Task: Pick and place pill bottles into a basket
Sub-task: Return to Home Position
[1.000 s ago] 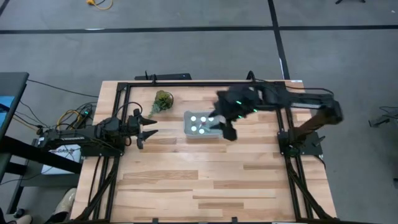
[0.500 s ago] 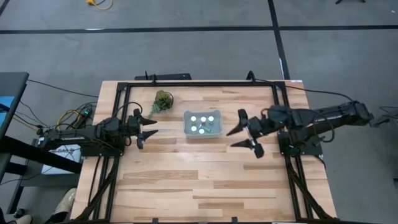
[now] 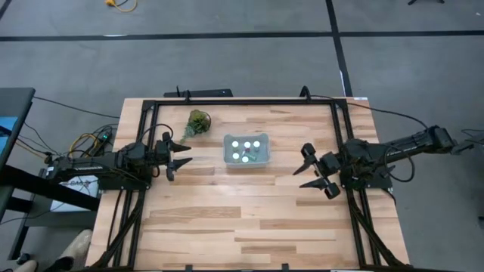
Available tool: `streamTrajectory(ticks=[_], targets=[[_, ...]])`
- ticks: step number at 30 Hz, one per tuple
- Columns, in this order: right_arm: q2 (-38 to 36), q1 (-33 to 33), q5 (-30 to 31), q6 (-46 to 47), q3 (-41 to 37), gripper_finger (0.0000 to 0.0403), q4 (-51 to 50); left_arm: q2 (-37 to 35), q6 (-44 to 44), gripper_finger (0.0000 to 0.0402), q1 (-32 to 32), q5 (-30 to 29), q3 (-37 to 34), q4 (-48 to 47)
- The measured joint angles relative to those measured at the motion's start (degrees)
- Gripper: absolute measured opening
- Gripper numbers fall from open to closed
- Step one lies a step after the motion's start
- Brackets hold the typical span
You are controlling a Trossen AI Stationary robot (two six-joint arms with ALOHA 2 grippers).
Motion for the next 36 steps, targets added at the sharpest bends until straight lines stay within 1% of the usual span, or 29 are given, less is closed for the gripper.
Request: streamTrajectory(ticks=[4, 12, 16, 24, 29, 36], targets=[[-3.9, 1.2, -1.1, -1.5, -3.4, 0.0193, 3.1, 0.0, 0.0, 0.0201, 0.0, 0.0, 0.0, 0.0], [-11.6, 2.3, -1.5, -4.5, -8.5, 0.0193, 4.2, 0.0, 0.0, 0.0201, 0.0, 0.0, 0.0, 0.0], [-15.2, 2.2, -1.6, -4.7, -10.8, 0.0192, 3.6, 0.0, 0.0, 0.0201, 0.0, 0.0, 0.0, 0.0], [-22.0, 2.3, -1.7, -4.6, -17.4, 0.0183, 6.6, 0.0, 0.0, 0.0201, 0.0, 0.0, 0.0, 0.0], [-25.4, 2.2, -1.7, -4.7, -18.1, 0.0180, 3.5, 0.0, 0.0, 0.0201, 0.0, 0.0, 0.0, 0.0], [-27.9, 2.2, -1.0, -4.2, -18.1, 0.0180, -6.7, 0.0, 0.0, 0.0201, 0.0, 0.0, 0.0, 0.0]])
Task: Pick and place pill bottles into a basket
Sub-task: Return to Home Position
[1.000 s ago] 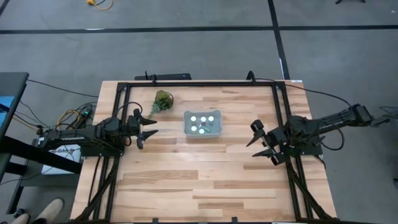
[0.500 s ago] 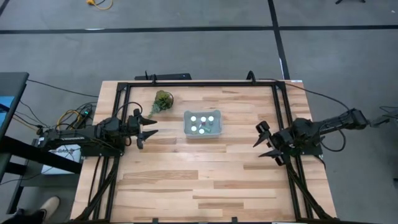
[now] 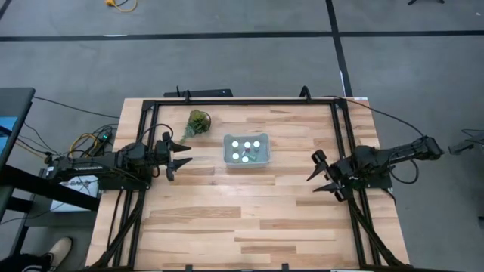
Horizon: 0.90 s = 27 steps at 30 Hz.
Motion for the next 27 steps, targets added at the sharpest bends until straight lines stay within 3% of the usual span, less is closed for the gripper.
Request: streamTrajectory(ticks=[7, 13, 27], targets=[[-1.6, 0.0, 0.7, -0.1, 0.0, 0.0173, -8.1, 0.0, 0.0, 0.0201, 0.0, 0.0, 0.0, 0.0], [-2.6, 0.0, 8.7, -0.5, 0.0, 0.0168, -14.2, 0.0, 0.0, 0.0201, 0.0, 0.0, 0.0, 0.0], [-0.2, 0.0, 16.7, -0.5, -0.1, 0.0167, -16.1, 0.0, 0.0, 0.0201, 0.0, 0.0, 0.0, 0.0]])
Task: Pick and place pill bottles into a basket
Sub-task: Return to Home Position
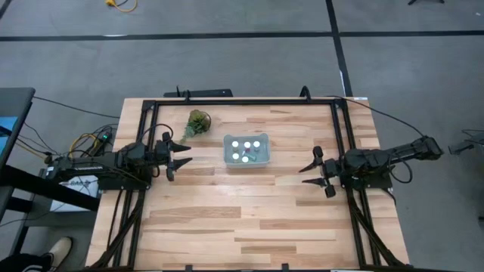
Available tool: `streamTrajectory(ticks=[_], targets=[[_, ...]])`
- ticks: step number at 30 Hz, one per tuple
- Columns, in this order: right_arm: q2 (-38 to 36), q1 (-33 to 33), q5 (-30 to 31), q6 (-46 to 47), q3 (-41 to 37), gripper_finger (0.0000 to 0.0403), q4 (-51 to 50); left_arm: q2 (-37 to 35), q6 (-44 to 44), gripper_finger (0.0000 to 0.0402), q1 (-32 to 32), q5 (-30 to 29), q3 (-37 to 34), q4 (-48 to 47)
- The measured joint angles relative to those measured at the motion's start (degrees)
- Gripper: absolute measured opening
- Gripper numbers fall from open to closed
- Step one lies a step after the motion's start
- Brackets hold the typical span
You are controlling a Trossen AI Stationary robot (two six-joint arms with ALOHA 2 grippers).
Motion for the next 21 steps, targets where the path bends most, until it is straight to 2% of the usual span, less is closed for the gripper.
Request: streamTrajectory(ticks=[6, 21], targets=[[0.0, 0.0, 0.0, 3.0, 0.0, 0.0168, 0.0, 0.0, 0.0, 0.0201, 0.0, 0.0, 0.0, 0.0], [0.1, 0.0, -0.2, 3.0, 0.0, 0.0167, 0.0, 0.0, 0.0, 0.0201, 0.0, 0.0, 0.0, 0.0]])
